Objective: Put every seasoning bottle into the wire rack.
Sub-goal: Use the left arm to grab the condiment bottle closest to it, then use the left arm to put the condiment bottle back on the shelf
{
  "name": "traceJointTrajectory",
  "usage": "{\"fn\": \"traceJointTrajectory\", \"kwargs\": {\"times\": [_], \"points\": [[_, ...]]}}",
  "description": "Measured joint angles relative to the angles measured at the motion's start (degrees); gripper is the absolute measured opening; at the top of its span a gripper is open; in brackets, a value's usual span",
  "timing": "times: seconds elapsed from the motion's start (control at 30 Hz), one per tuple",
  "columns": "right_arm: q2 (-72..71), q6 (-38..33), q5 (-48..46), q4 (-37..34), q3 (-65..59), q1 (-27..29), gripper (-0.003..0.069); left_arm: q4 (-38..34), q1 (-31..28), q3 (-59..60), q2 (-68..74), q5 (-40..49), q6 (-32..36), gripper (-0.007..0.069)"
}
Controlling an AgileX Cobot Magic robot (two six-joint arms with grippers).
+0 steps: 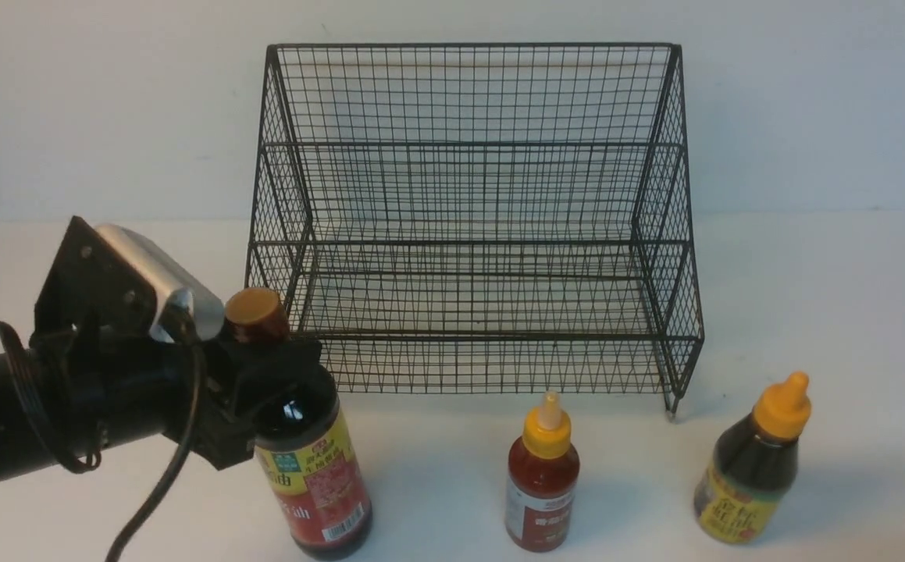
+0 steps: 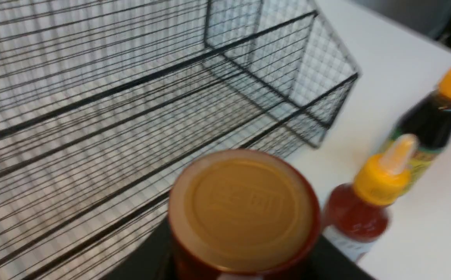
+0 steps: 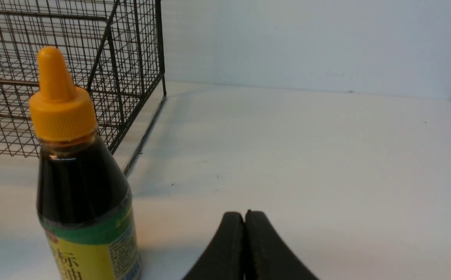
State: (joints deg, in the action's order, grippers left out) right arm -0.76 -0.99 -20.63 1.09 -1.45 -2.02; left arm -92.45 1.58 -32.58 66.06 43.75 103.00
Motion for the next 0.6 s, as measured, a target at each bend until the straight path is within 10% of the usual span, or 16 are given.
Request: {"fn": "traceJointTrajectory", "kwargs": {"times": [0.37,0.6], "points": [[0.00,0.00,0.00,0.00,0.00,0.00,-0.0015,16.51,0.00,-27.07,-3.80,3.80,-23.96,0.0265],[0.00,0.00,0.00,0.00,0.00,0.00,-0.0015,19.27,0.00,-37.64,3.69,3.87,-27.26,0.0265]]}}
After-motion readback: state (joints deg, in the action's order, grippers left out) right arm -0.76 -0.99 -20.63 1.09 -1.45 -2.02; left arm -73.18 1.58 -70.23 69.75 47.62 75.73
